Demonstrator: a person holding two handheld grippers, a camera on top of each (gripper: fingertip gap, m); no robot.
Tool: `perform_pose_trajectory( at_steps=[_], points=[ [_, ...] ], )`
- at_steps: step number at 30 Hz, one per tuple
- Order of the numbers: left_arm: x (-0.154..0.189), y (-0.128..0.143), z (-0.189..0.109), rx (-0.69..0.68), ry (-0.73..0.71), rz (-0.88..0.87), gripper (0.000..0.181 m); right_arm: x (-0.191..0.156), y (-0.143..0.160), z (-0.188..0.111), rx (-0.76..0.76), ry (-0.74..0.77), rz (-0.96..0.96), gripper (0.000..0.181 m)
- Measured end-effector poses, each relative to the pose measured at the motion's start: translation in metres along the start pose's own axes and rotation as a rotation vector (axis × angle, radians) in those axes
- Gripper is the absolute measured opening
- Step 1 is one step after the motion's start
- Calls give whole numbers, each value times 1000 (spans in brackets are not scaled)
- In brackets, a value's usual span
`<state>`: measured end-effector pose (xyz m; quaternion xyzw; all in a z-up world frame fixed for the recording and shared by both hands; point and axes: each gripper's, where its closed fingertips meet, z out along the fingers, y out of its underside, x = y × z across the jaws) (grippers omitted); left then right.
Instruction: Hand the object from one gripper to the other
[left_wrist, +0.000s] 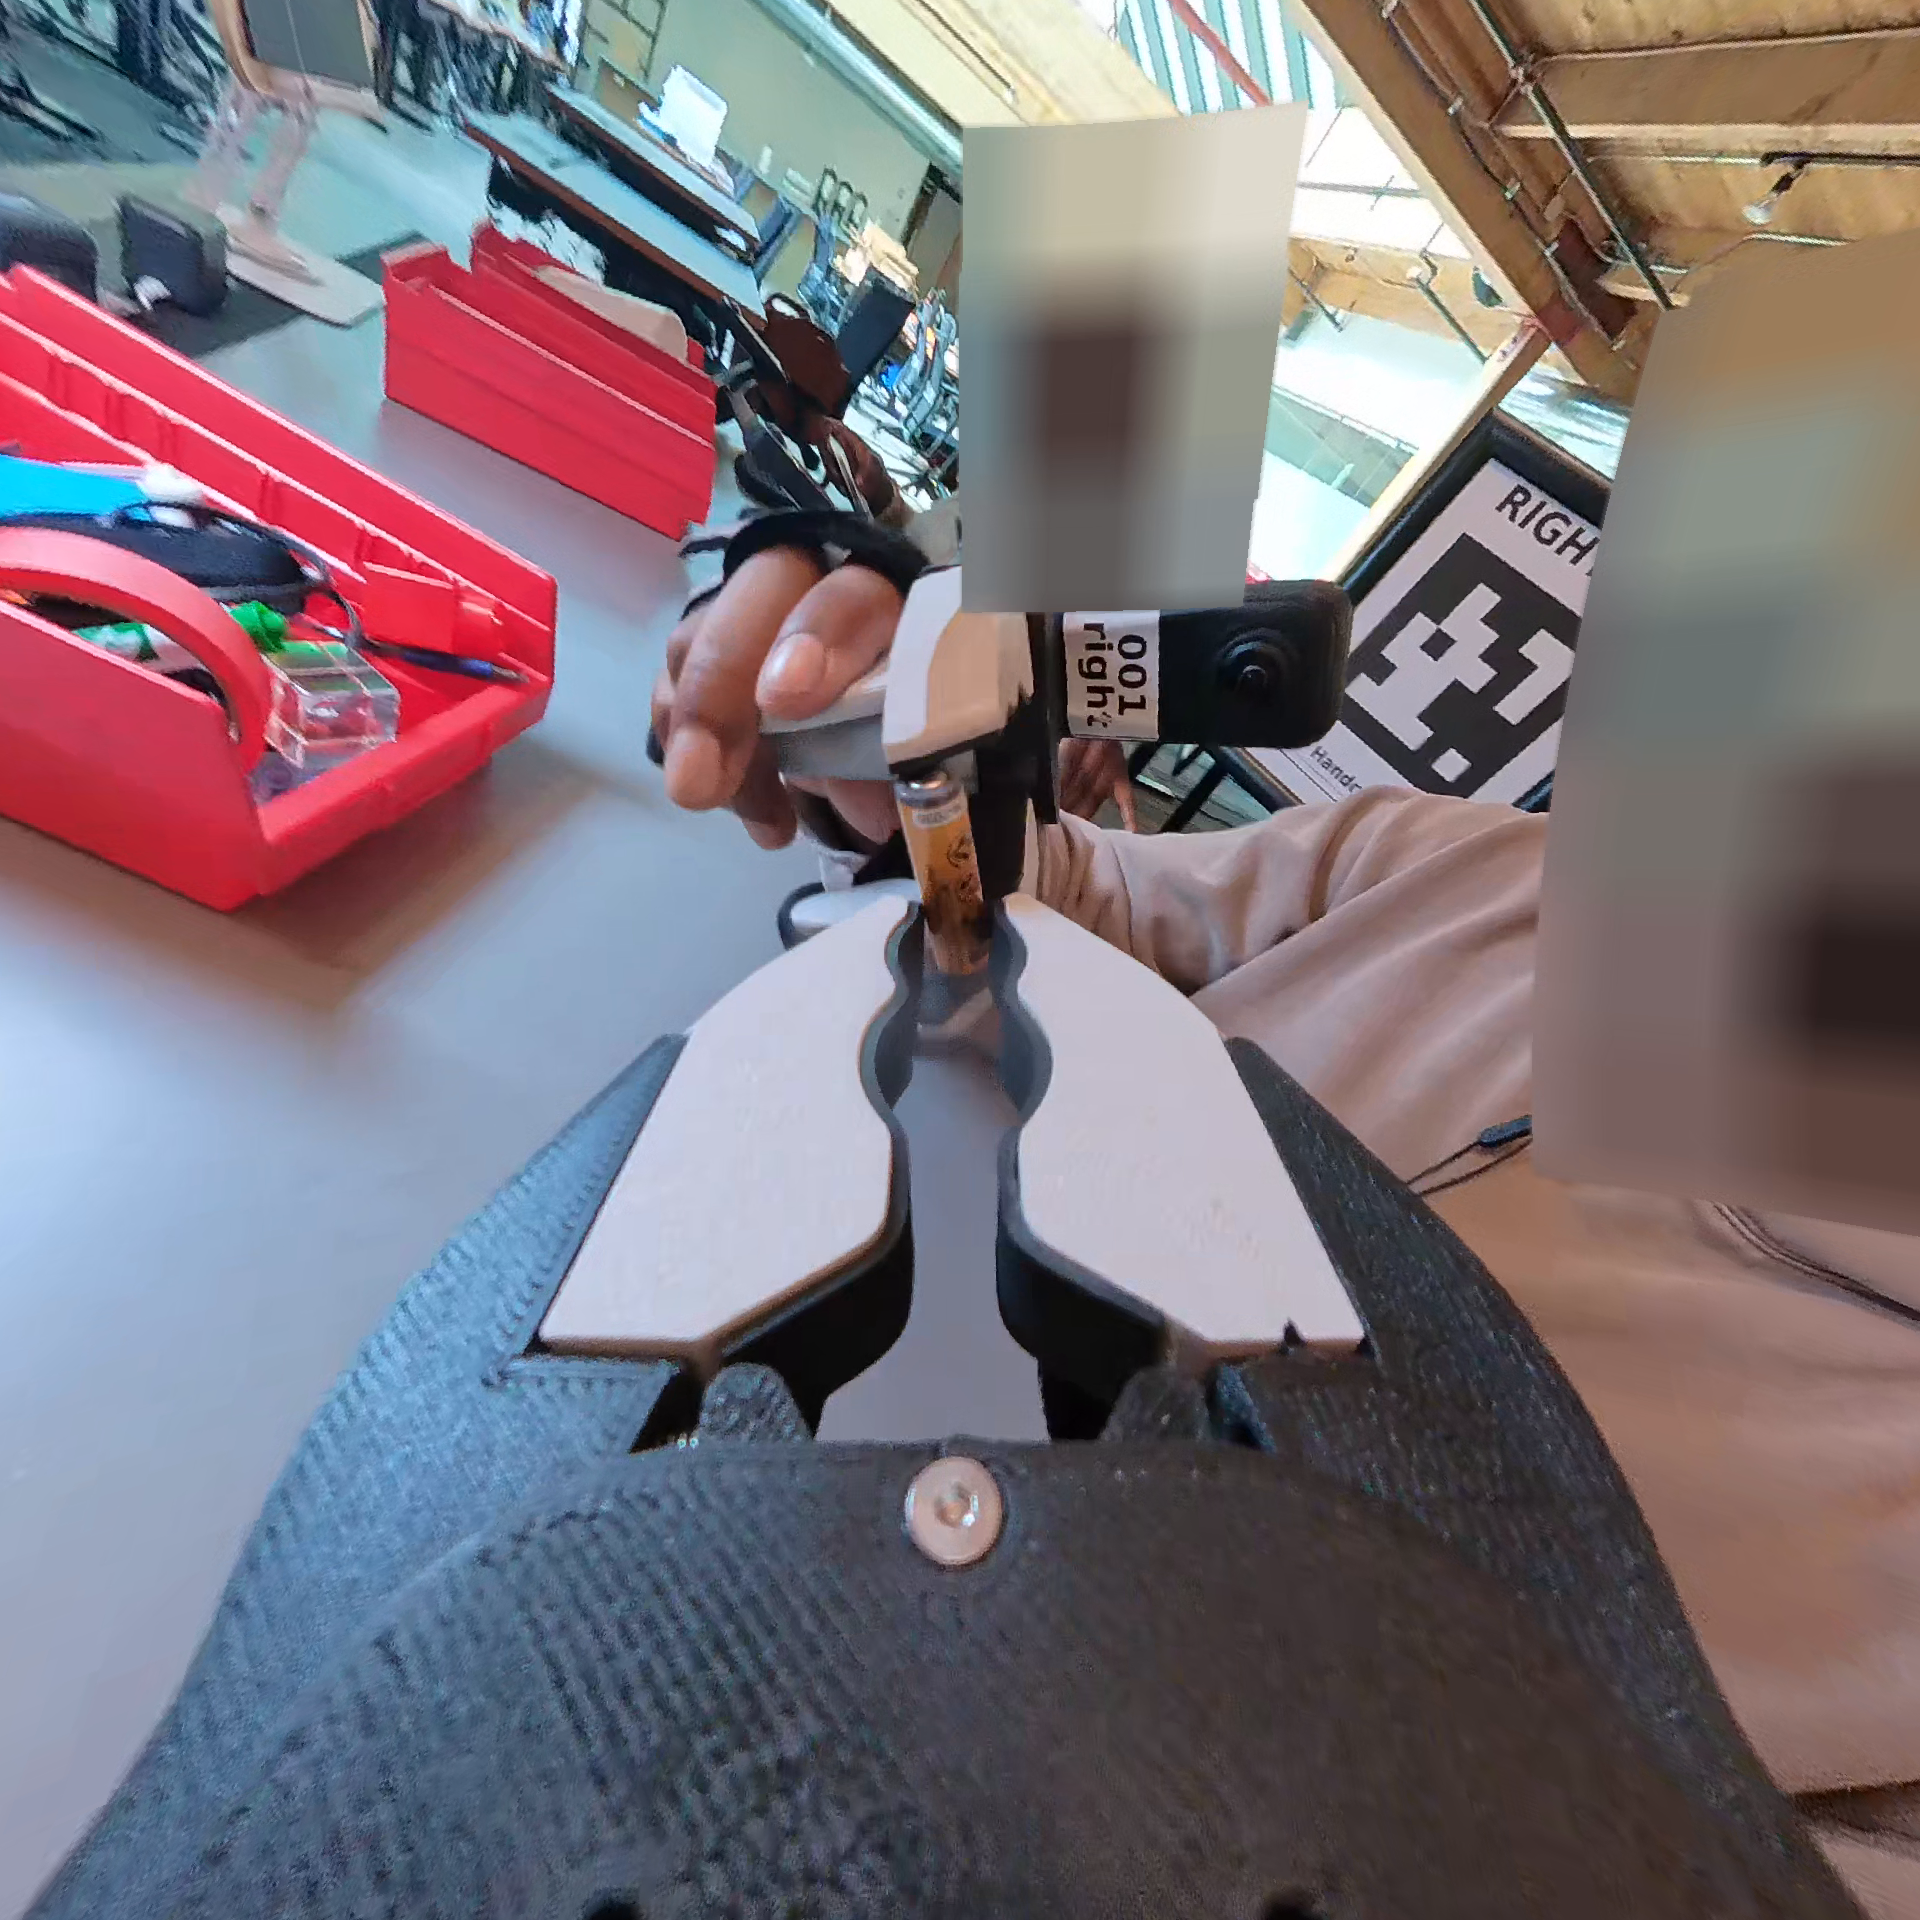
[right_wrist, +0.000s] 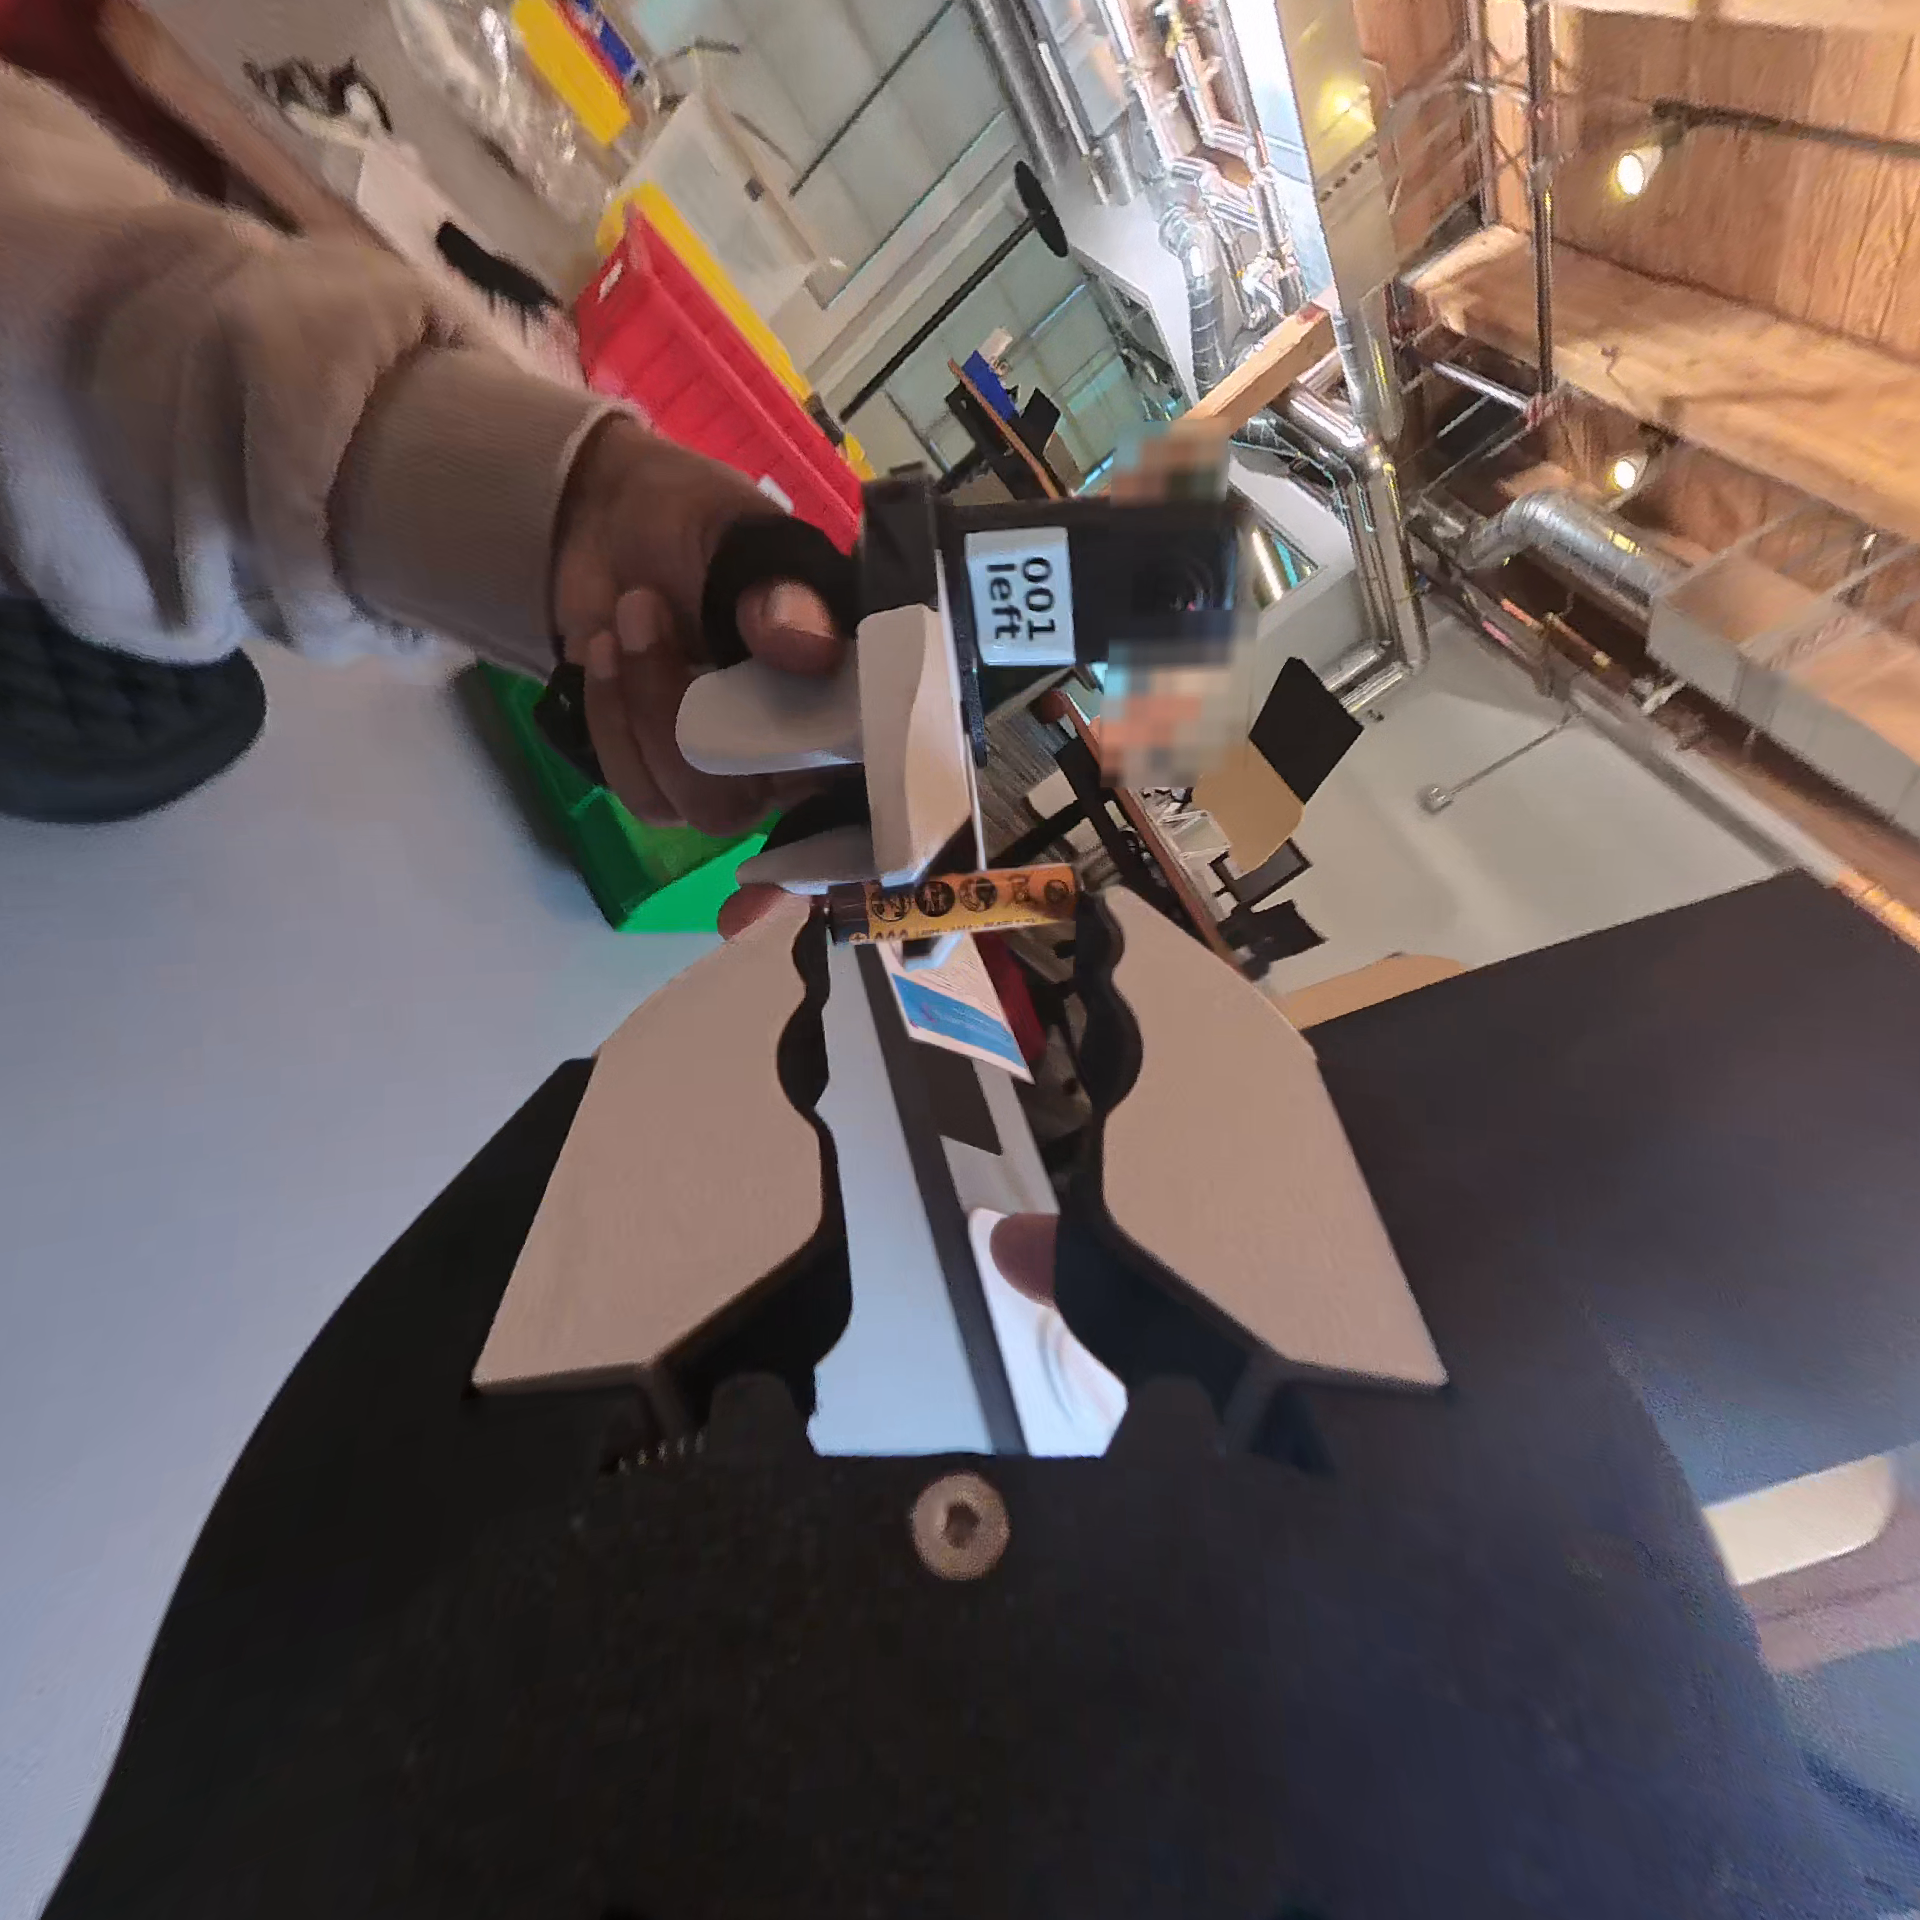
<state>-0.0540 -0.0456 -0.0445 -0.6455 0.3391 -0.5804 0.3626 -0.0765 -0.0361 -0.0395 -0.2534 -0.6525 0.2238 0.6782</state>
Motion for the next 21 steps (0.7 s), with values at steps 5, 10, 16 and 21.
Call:
perform_pose_trajectory(
  at_steps=[5, 10, 16, 21],
  points=[
    [-3, -22, -15, 77, -180, 236, 27, 17, 5, -2, 69, 1, 361, 46],
    [-10, -31, -28, -28, -585, 813, 32, 16, 8, 0, 55, -145, 749, 46],
    [-24, -22, -17, -273, -896, 1334, 37, 5, -1, 3, 48, -292, 1044, 46],
    [-28, -20, -12, -301, -954, 1477, 16, -5, -6, 5, 40, -378, 1163, 46]
  ],
)
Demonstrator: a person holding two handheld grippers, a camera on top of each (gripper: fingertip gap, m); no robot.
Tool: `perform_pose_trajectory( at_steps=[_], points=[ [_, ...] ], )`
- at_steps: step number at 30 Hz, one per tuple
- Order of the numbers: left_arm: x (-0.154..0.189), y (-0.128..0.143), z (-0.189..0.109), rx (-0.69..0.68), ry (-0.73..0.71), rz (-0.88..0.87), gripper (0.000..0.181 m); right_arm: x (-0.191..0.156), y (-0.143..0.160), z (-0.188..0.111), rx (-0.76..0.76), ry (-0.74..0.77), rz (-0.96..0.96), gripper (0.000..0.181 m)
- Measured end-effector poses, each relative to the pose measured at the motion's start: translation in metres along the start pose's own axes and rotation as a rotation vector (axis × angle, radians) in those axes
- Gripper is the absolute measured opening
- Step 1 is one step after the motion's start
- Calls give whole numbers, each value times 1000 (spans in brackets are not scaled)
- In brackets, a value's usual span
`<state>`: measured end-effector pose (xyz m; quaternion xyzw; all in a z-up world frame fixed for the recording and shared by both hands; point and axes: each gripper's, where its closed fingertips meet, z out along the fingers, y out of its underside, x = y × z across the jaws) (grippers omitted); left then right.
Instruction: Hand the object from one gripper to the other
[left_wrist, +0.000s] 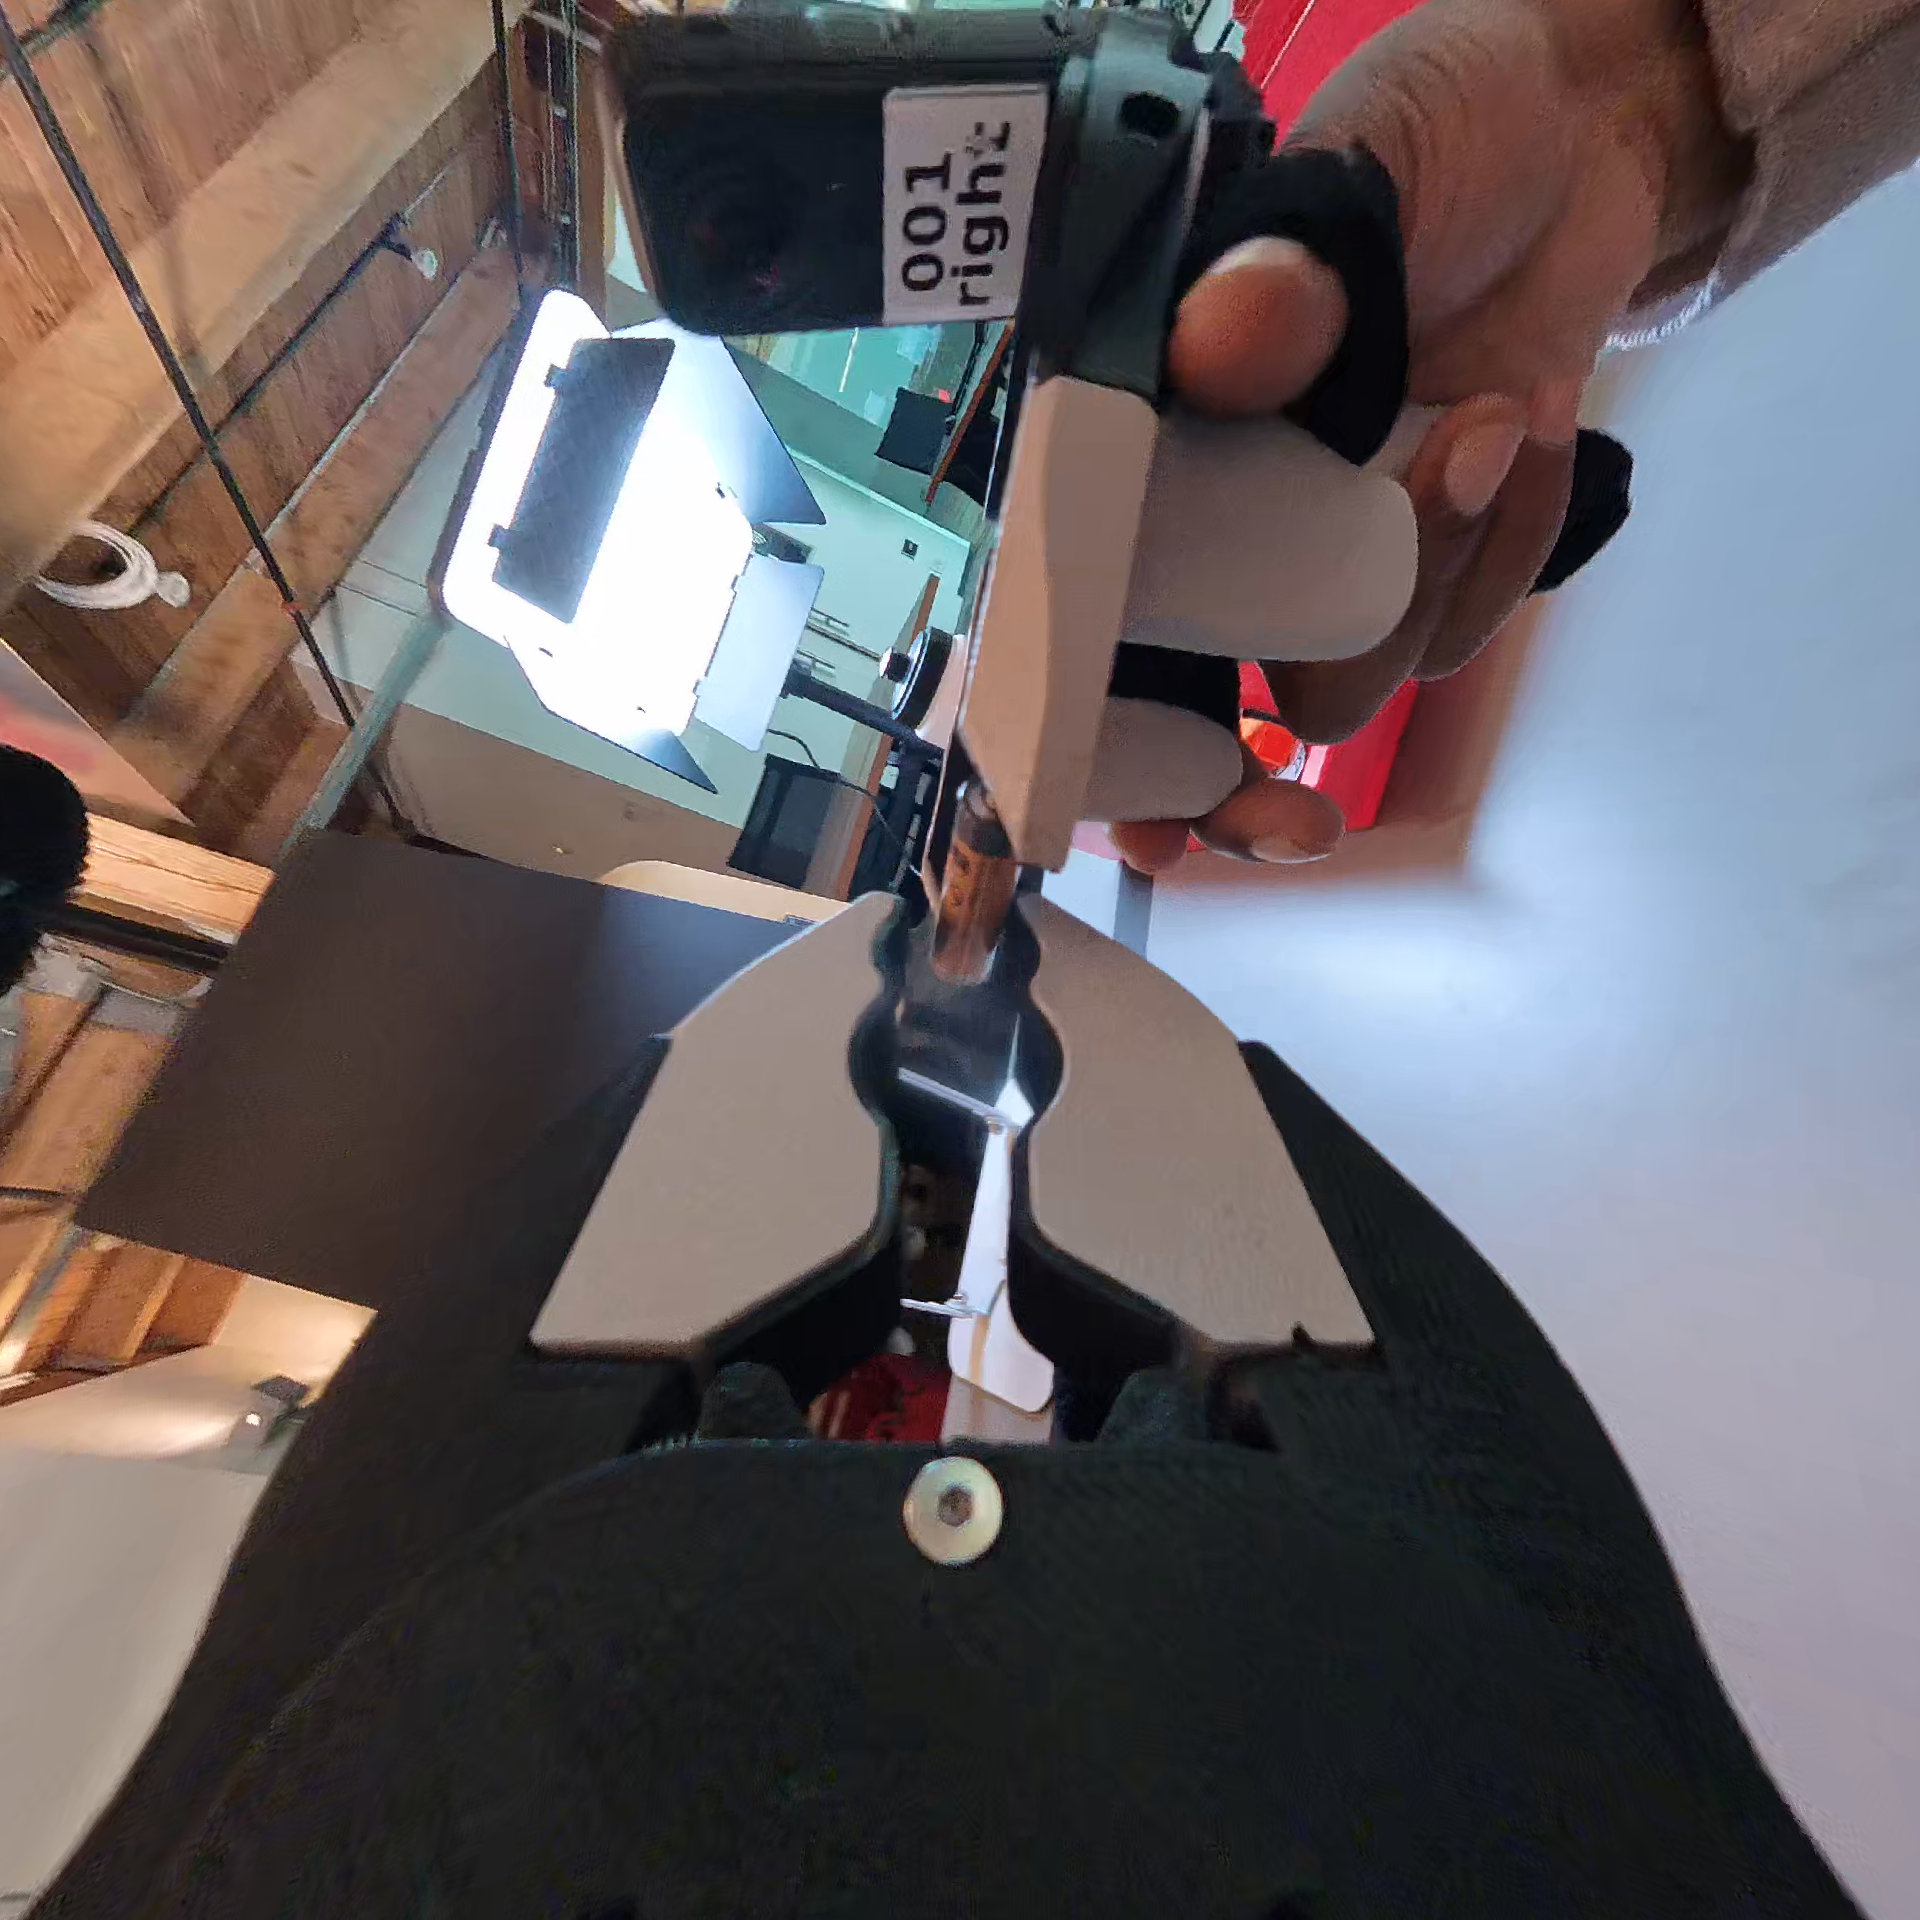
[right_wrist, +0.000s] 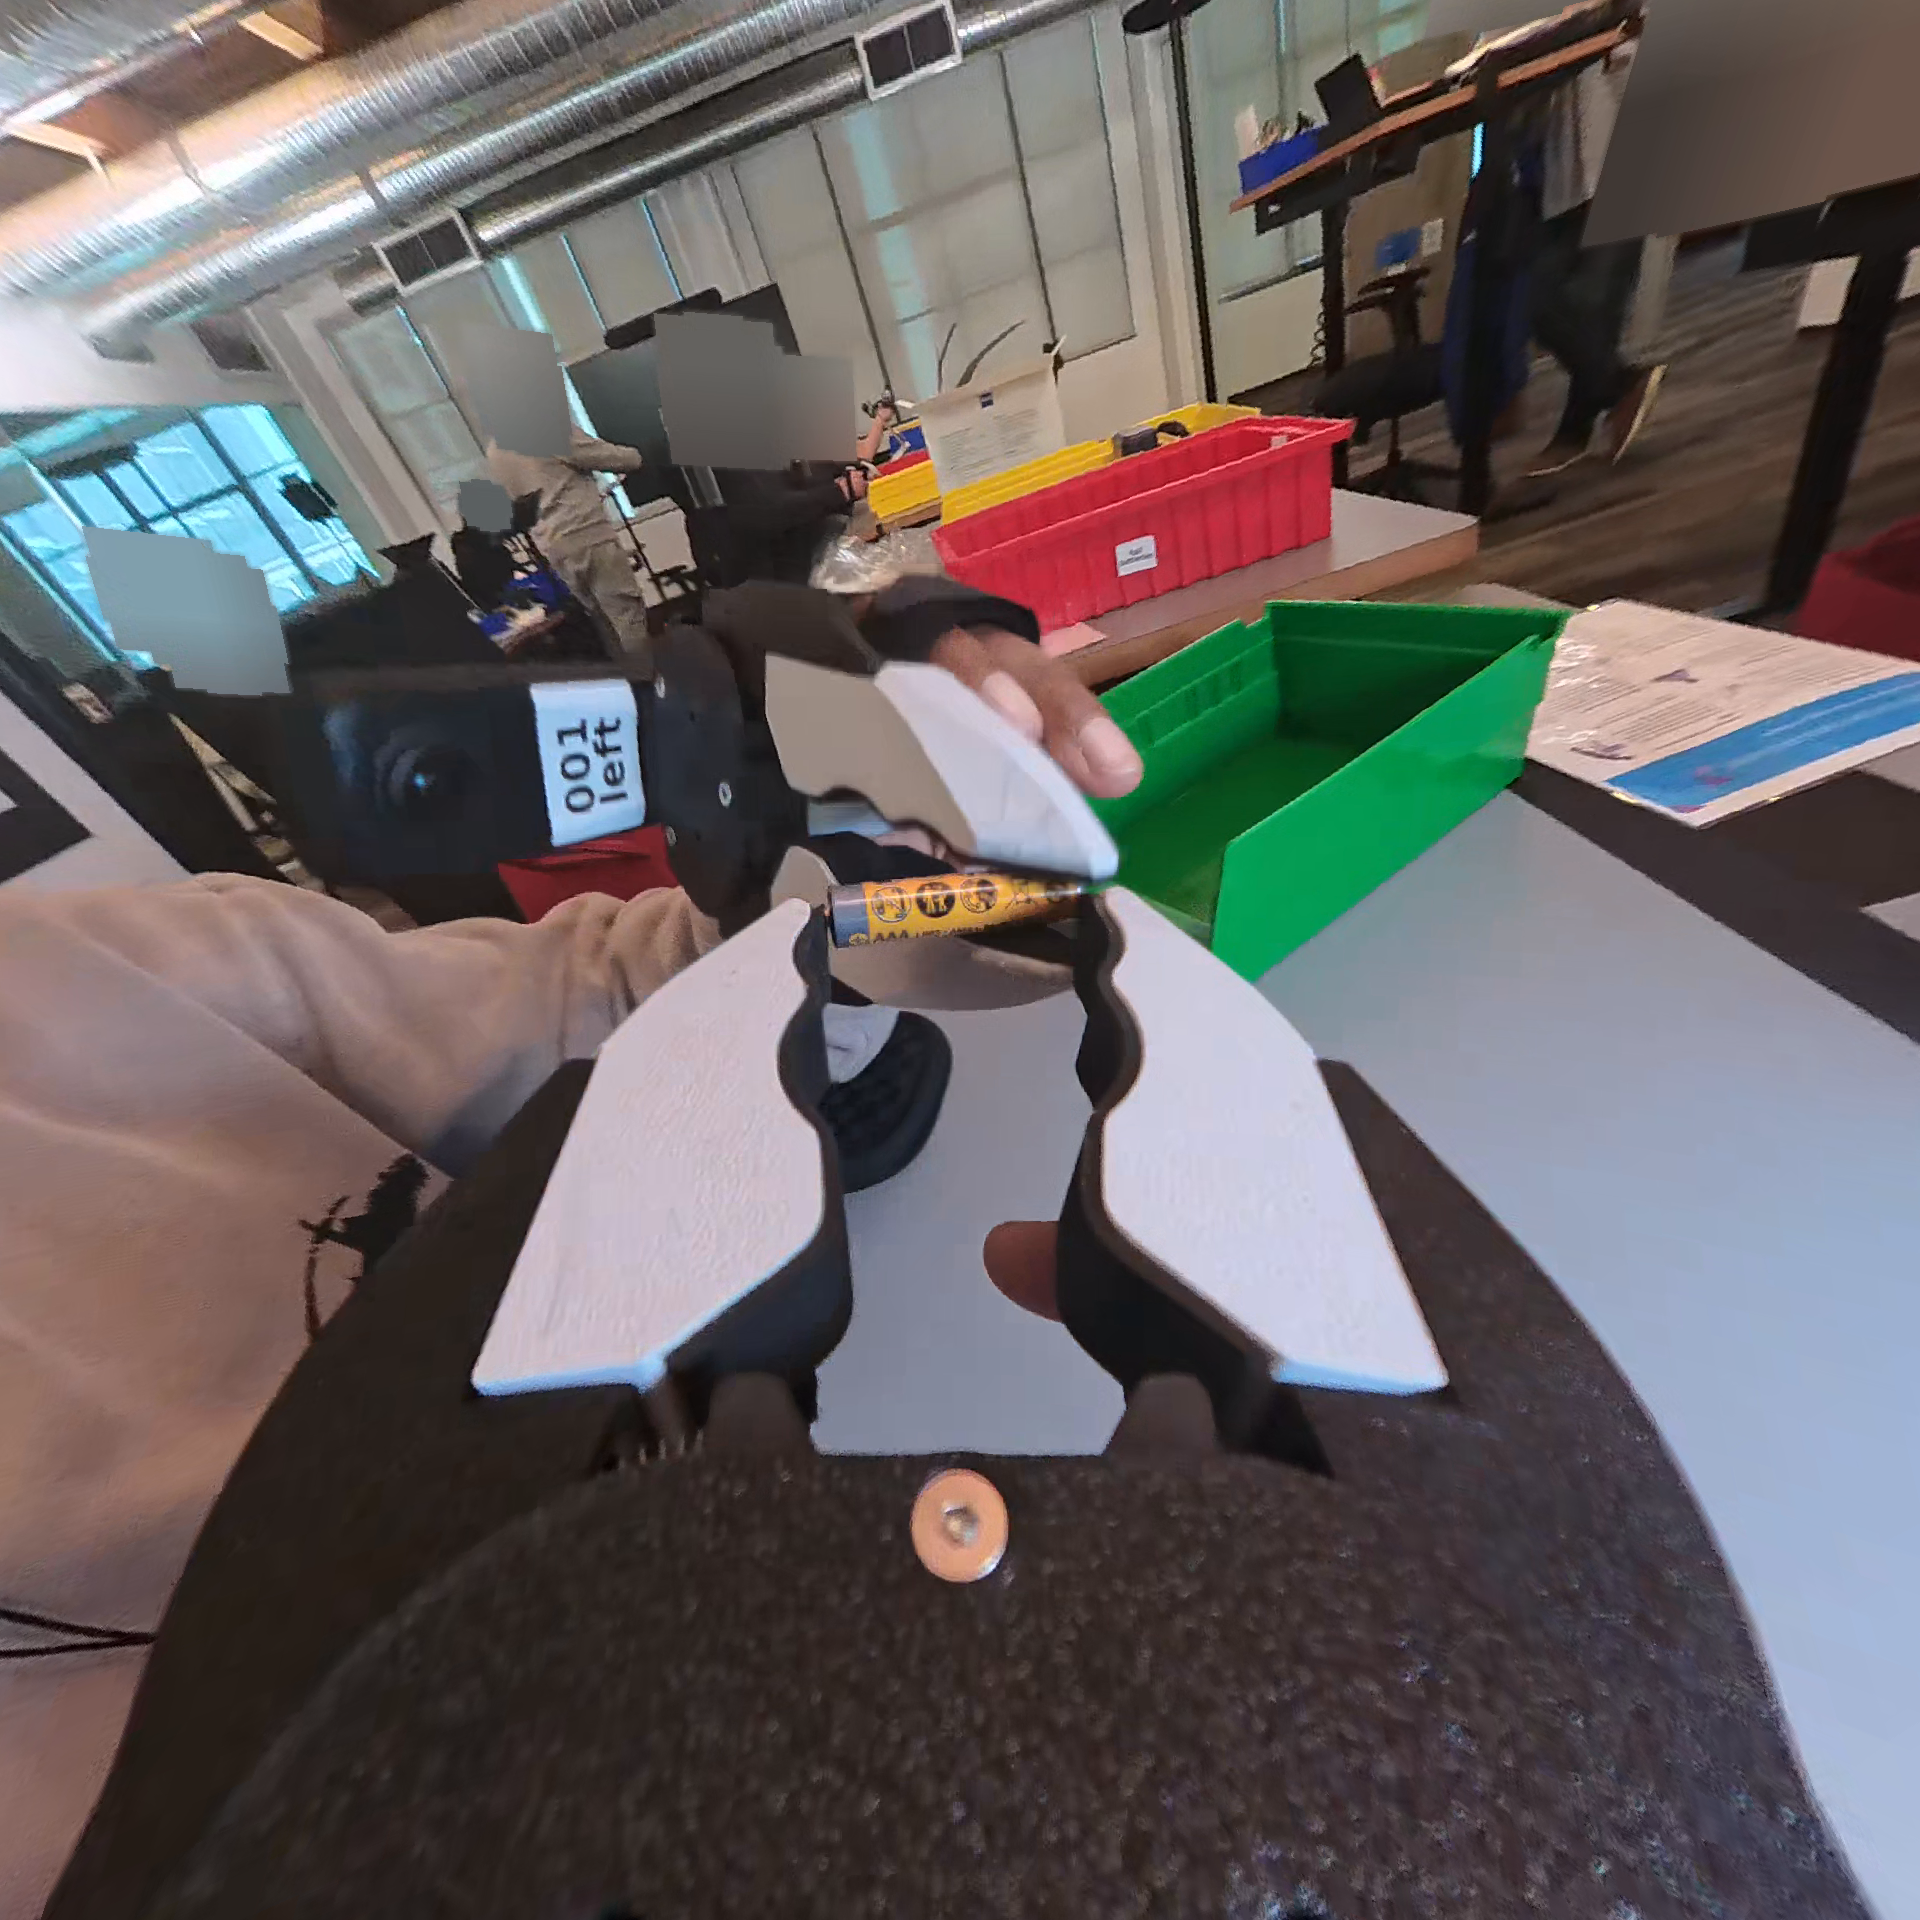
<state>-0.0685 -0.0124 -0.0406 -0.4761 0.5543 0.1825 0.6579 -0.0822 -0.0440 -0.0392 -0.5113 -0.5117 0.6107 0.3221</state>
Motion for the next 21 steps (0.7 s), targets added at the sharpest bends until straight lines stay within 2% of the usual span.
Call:
perform_pose_trajectory(
  at_steps=[2, 6, 9, 11, 16, 18, 21],
  points=[
    [2, 0, -1, -7, 8, 14, 12, 0, 0, 0, 2, -14, 33, 46],
    [-1, -2, -2, 17, 36, -93, 11, -2, -4, -1, 23, -28, 32, 45],
    [-9, -12, -5, 127, 71, -315, 11, -10, -13, -5, 75, -58, -55, 48],
    [-16, -23, -12, 264, 111, -497, 11, -11, -21, -9, 136, -59, -80, 53],
    [-34, -40, -27, 521, 175, -783, 11, -17, -28, -12, 228, -257, 187, 46],
    [-37, -47, -33, 617, 190, -824, 11, -23, -26, -7, 230, -328, 268, 42],
    [-33, -45, -32, 632, 190, -801, 11, -36, -26, -2, 239, -402, 322, 31]
  ],
)
